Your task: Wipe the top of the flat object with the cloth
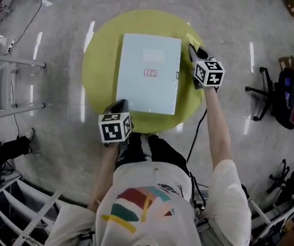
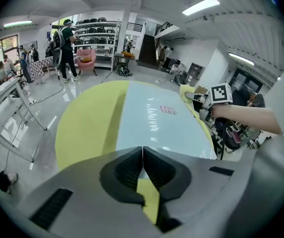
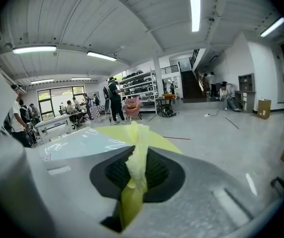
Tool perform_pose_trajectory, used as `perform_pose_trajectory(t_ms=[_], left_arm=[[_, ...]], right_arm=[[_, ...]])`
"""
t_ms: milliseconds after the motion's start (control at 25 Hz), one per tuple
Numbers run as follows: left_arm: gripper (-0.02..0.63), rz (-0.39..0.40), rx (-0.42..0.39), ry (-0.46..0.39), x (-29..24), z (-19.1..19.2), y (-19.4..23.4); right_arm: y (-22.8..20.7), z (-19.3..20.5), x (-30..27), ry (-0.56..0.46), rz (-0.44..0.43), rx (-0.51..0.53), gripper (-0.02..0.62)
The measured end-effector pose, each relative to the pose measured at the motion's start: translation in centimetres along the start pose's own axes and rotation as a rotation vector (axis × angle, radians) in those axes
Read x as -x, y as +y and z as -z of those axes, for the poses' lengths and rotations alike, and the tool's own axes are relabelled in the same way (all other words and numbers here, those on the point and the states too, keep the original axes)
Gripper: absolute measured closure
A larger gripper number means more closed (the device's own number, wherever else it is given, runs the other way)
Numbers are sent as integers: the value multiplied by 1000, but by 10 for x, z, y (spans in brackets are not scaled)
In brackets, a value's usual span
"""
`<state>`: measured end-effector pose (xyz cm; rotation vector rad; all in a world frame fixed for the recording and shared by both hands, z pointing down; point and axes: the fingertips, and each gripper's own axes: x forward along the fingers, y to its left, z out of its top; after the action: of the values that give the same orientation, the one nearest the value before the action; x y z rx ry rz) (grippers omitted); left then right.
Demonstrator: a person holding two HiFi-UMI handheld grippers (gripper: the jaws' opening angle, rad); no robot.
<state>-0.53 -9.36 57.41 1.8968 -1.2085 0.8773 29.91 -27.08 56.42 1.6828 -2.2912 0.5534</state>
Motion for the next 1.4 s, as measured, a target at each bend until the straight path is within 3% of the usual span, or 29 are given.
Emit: perform_pose_trajectory(t_ms=[360, 800, 1240, 1400], left_arm=[[591, 9, -23, 40, -5, 4, -1], [591, 37, -31, 64, -3, 4, -3], [591, 45, -38, 85, -4, 3, -1], [591, 44, -50, 61, -3, 2, -1]], right_arm=[[14, 13, -19, 39, -84, -45, 569], [23, 23, -14, 54, -114, -110, 569], [58, 59, 33, 101, -186, -87, 569], [76, 74, 57, 128, -206, -32, 569]])
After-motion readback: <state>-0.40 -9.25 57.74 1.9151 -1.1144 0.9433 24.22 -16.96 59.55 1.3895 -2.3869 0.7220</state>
